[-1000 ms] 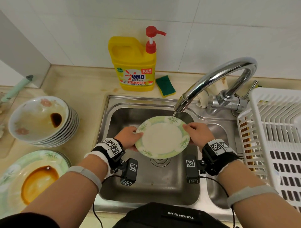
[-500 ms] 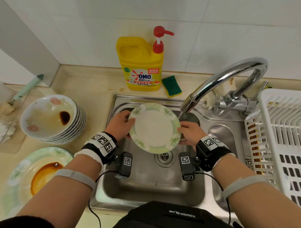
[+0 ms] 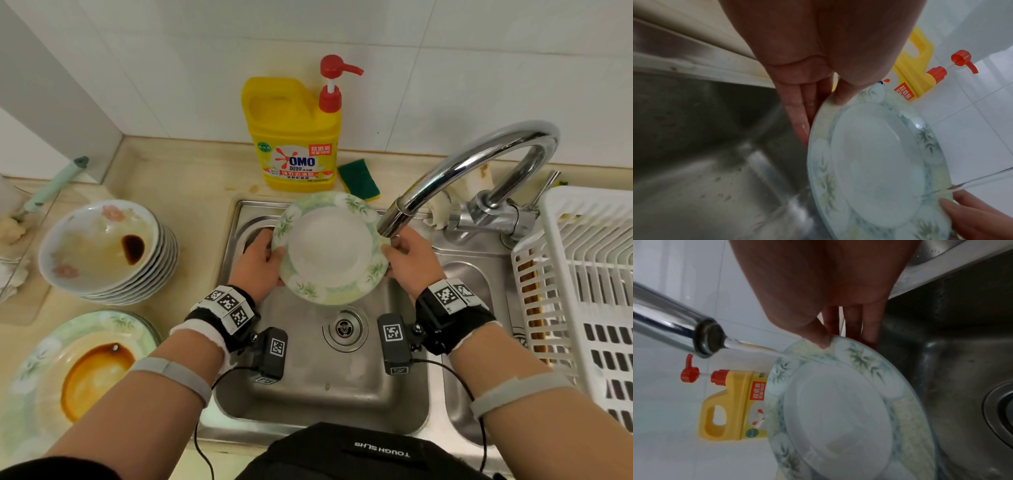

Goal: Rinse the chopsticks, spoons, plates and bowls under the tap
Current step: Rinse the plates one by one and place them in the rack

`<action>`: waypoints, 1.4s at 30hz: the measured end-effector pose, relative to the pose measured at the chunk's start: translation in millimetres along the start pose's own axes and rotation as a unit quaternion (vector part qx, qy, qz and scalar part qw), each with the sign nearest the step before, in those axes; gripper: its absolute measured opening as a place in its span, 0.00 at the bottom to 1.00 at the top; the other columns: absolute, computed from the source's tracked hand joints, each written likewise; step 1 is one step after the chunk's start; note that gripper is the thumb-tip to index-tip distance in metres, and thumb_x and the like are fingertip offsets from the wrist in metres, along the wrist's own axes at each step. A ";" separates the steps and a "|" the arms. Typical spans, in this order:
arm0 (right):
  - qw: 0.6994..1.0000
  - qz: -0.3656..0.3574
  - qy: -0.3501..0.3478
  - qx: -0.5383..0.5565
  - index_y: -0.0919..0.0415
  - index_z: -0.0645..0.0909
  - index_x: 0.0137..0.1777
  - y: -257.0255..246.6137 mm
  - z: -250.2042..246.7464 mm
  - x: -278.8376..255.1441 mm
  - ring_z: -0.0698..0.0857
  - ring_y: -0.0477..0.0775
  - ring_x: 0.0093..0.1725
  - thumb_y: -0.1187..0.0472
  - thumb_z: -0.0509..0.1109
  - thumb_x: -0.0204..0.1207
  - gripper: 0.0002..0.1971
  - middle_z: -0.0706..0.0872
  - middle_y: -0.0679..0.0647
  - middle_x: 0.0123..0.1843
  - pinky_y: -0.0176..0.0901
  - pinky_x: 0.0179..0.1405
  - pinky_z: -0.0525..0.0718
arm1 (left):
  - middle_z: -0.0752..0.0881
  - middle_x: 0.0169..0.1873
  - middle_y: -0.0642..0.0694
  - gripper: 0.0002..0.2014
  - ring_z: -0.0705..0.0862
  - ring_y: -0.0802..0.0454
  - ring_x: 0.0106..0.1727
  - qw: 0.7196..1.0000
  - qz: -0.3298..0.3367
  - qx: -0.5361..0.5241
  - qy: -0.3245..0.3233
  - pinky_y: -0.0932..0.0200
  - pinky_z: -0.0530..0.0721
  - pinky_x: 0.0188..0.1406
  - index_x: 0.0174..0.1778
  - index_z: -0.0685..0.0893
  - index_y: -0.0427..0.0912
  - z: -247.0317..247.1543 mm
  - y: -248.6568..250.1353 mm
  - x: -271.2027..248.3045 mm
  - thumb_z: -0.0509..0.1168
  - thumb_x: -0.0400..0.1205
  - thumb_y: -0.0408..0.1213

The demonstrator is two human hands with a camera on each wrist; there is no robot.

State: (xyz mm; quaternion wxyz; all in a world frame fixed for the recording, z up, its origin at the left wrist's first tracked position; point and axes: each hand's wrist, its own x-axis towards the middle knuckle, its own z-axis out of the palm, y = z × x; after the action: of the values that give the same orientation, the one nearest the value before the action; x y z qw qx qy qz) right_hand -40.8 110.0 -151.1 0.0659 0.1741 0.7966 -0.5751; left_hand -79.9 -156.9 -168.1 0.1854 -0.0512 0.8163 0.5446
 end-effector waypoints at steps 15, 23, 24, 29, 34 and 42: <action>0.995 -0.020 0.064 0.073 0.37 0.93 0.50 -2.8 -26.5 -7.3 0.90 0.48 0.49 0.57 0.70 0.85 0.12 0.94 0.45 0.47 0.51 0.56 0.88 | 0.84 0.65 0.33 0.18 0.89 0.35 0.60 0.970 -0.171 -0.124 -0.117 0.44 0.94 0.42 0.73 0.73 0.34 60.8 -7.6 -12.9 0.63 0.87 0.25; 0.995 0.097 -0.003 -0.011 0.38 0.91 0.42 24.7 -30.1 -8.0 0.92 0.60 0.53 0.61 0.69 0.80 0.16 0.95 0.48 0.44 0.63 0.63 0.88 | 0.87 0.55 0.33 0.10 0.91 0.44 0.43 0.972 -0.186 -0.076 -0.125 0.47 0.94 0.36 0.64 0.78 0.35 47.8 -11.5 -14.3 0.63 0.88 0.27; 0.993 0.115 -0.013 -0.011 0.40 0.92 0.42 27.2 -28.0 -8.7 0.92 0.60 0.54 0.60 0.69 0.79 0.14 0.95 0.51 0.46 0.65 0.63 0.88 | 0.87 0.54 0.34 0.11 0.91 0.43 0.43 0.974 -0.179 -0.066 -0.120 0.48 0.93 0.34 0.66 0.77 0.35 44.4 -11.8 -13.3 0.64 0.88 0.28; 0.975 0.206 -0.063 0.047 0.56 0.88 0.52 29.4 -14.0 -13.1 0.90 0.59 0.52 0.68 0.65 0.85 0.10 0.92 0.62 0.54 0.58 0.59 0.89 | 0.87 0.53 0.37 0.05 0.92 0.39 0.49 0.992 -0.087 0.027 -0.089 0.38 0.93 0.37 0.56 0.78 0.43 22.6 -17.2 -9.7 0.66 0.87 0.33; 0.972 0.226 -0.060 0.010 0.53 0.85 0.65 35.4 -4.9 -11.7 0.77 0.49 0.35 0.52 0.65 0.88 0.12 0.82 0.50 0.37 0.53 0.53 0.83 | 0.90 0.45 0.43 0.04 0.92 0.42 0.45 0.992 -0.015 0.113 -0.049 0.39 0.93 0.38 0.48 0.74 0.56 7.9 -20.6 -8.6 0.64 0.85 0.44; 0.899 0.310 -0.016 0.311 0.61 0.79 0.54 24.3 -1.6 -10.5 0.94 0.63 0.48 0.39 0.61 0.87 0.23 0.93 0.69 0.50 0.56 0.46 0.92 | 0.88 0.37 0.43 0.08 0.89 0.36 0.42 0.991 0.052 0.120 -0.007 0.32 0.91 0.40 0.47 0.71 0.53 3.5 -12.9 -11.1 0.61 0.86 0.50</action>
State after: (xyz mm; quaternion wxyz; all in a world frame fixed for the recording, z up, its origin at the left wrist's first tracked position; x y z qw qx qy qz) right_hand -22.3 116.2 -169.1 0.1963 0.4142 0.4821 -0.7466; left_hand -65.1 -160.2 -176.6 0.1675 0.0177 0.8760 0.4519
